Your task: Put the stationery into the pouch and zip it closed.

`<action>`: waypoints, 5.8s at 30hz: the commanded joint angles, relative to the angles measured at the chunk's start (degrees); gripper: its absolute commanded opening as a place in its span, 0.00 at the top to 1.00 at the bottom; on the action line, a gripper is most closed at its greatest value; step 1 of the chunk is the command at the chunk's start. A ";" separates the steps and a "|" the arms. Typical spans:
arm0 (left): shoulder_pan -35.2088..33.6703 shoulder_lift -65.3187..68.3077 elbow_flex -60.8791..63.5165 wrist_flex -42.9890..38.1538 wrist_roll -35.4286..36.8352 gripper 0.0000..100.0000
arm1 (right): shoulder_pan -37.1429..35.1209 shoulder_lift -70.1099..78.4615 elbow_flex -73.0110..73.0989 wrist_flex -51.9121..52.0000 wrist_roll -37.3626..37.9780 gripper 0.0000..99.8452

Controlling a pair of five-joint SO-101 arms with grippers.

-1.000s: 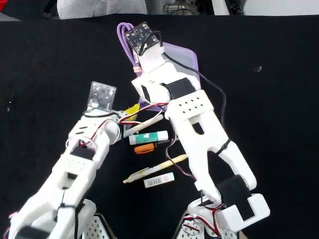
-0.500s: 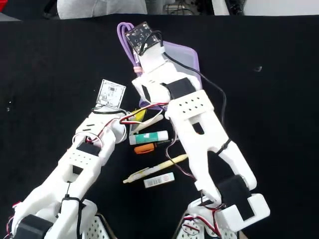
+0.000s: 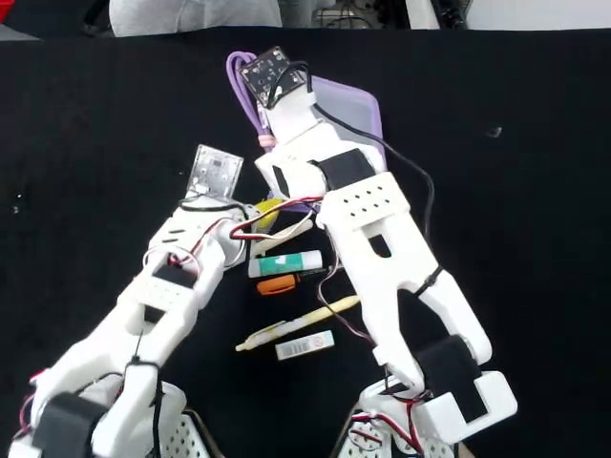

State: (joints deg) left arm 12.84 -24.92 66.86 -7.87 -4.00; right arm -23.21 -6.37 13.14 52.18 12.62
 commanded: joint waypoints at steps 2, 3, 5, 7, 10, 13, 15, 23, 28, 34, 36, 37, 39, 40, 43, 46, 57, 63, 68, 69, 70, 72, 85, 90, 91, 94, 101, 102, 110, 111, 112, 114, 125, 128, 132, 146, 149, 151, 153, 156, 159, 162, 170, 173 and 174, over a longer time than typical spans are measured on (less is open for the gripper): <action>0.31 3.78 -5.76 -1.41 -0.44 0.72 | 0.44 -4.09 -2.51 0.18 0.18 0.99; 0.31 4.75 -6.29 -1.41 -0.44 0.72 | 0.44 -4.09 -2.42 0.26 0.18 0.99; 0.13 5.54 -6.99 -1.41 -0.44 0.72 | 0.44 -4.09 -2.42 0.26 0.18 0.99; 0.13 5.71 -7.25 -1.41 -0.44 0.74 | 0.44 -4.09 -2.59 1.05 0.26 0.99; 0.22 5.71 -7.69 -1.41 -0.53 0.83 | 0.53 -4.35 -3.12 2.55 0.53 0.99; 0.22 5.80 -7.69 -1.49 -0.53 0.92 | 0.88 -5.41 -4.35 4.92 0.53 0.99; -0.31 5.71 -8.22 -1.49 -0.53 0.97 | 0.88 -6.55 -4.70 6.51 0.62 0.99; -4.18 5.80 -8.66 -1.49 -0.53 0.97 | 5.89 -11.38 -4.62 8.88 0.62 0.99; -4.79 6.24 -8.75 -1.49 -0.53 0.97 | 11.43 -12.44 -5.93 10.64 0.62 0.99; -6.02 6.24 -8.75 -1.41 -0.53 0.97 | 17.41 -12.18 -13.23 19.08 0.62 0.99; -7.08 6.24 -8.92 -1.41 -0.53 0.97 | 19.25 -12.18 -15.52 21.36 0.62 0.99; -7.43 6.24 -8.92 -1.41 -0.53 0.97 | 20.04 -12.18 -16.48 22.33 0.62 0.99; -7.52 6.24 -8.92 -1.41 -0.53 0.97 | 20.92 -12.18 -17.80 23.74 0.62 0.99; -7.43 6.24 -8.92 -1.41 -0.53 0.97 | 21.19 -12.18 -18.24 24.35 0.79 0.99; -7.34 6.33 -8.84 -1.41 -0.53 0.97 | 21.89 -12.53 -18.68 25.14 3.16 0.99; -7.25 6.33 -8.84 -1.41 -0.53 0.97 | 22.15 -12.18 -19.47 25.93 3.34 0.99; -0.75 6.42 -8.57 -1.41 0.00 0.92 | 19.16 -12.53 -19.38 25.93 3.34 0.99; 0.13 6.42 -8.57 -1.05 9.05 0.77 | 19.16 -12.53 -19.38 25.93 3.34 0.99; 0.22 6.51 -8.66 -1.05 9.93 0.77 | 19.16 -12.53 -19.47 25.93 3.34 0.99; 0.31 6.51 -8.66 -1.05 9.93 0.77 | 19.16 -12.53 -19.47 25.93 3.34 0.99; 0.40 6.51 -8.66 -1.05 9.93 0.77 | 19.16 -12.53 -19.47 25.93 3.34 0.99; 0.48 6.59 -8.84 -1.23 9.93 0.77 | 19.16 -12.53 -19.47 25.93 3.34 0.99; 0.57 25.76 -28.09 -1.32 10.29 0.79 | 19.16 -12.62 -19.47 25.85 3.78 0.99; 0.57 26.46 -31.08 -1.41 10.02 0.80 | 19.52 -12.97 -19.56 25.85 3.87 0.99; 0.48 26.46 -31.16 -1.41 9.93 0.80 | 19.52 -13.58 -19.56 25.85 3.87 0.99; 0.13 26.46 -31.08 -1.41 9.93 0.80 | 19.52 -16.40 -19.12 26.02 3.87 0.99; 0.57 25.85 -30.81 -1.05 9.93 0.96 | 19.34 -22.37 -18.42 27.43 3.34 0.98; 0.57 25.76 -30.81 -1.05 9.93 0.96 | 19.34 -22.46 -18.42 27.52 3.34 0.98; -0.04 17.67 -30.46 6.24 10.02 0.97 | 19.52 -19.38 -18.77 27.52 3.43 0.93; 0.04 15.47 -30.90 9.05 10.02 0.97 | 19.52 -19.03 -18.77 27.52 3.60 0.90; 0.04 13.27 -31.43 12.31 10.02 0.97 | 19.43 -18.86 -18.68 27.52 3.78 0.87; 0.04 9.49 -33.36 19.08 10.11 0.97 | 19.34 -18.95 -18.51 27.52 3.87 0.82; -4.18 3.60 -60.53 59.87 10.55 0.97 | 19.16 -19.03 -22.37 31.91 3.87 0.76; -9.01 3.60 -67.47 68.04 10.55 0.97 | 19.16 -19.03 -24.75 34.64 3.87 0.76; -16.13 3.69 -72.66 74.90 10.55 0.97 | 19.08 -19.03 -26.15 36.57 3.96 0.76; -39.78 5.71 -74.33 81.32 6.51 0.97 | 0.00 -18.59 -11.30 30.33 17.23 0.77; -45.58 9.85 -74.59 81.32 6.07 0.97 | -2.81 -18.59 -4.35 24.62 19.87 0.77; -48.75 13.19 -74.68 80.97 6.07 0.97 | -5.80 -18.59 -0.04 21.80 22.42 0.77; -51.65 16.53 -75.82 80.53 6.07 0.97 | -8.97 -18.59 3.65 19.34 23.30 0.77; -54.64 20.92 -78.90 80.53 6.07 0.97 | -13.01 -18.51 9.01 14.59 23.47 0.77; -55.52 23.74 -80.31 80.62 6.07 0.97 | -15.30 -17.19 13.05 9.23 23.47 0.77; -55.60 25.05 -80.40 80.62 6.07 0.97 | -16.26 -11.30 13.49 5.63 23.12 0.77; -55.43 25.14 -80.40 80.53 6.15 0.97 | -20.22 10.86 5.05 1.49 23.56 0.77; -55.52 25.32 -80.40 80.26 6.15 0.97 | -21.45 16.40 1.80 1.49 23.56 0.77; -55.52 25.32 -80.40 80.18 6.15 0.97 | -21.45 18.07 0.66 1.49 23.56 0.77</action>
State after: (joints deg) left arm -41.93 -1.89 -13.76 73.36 3.38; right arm -43.60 8.92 18.86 54.73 35.65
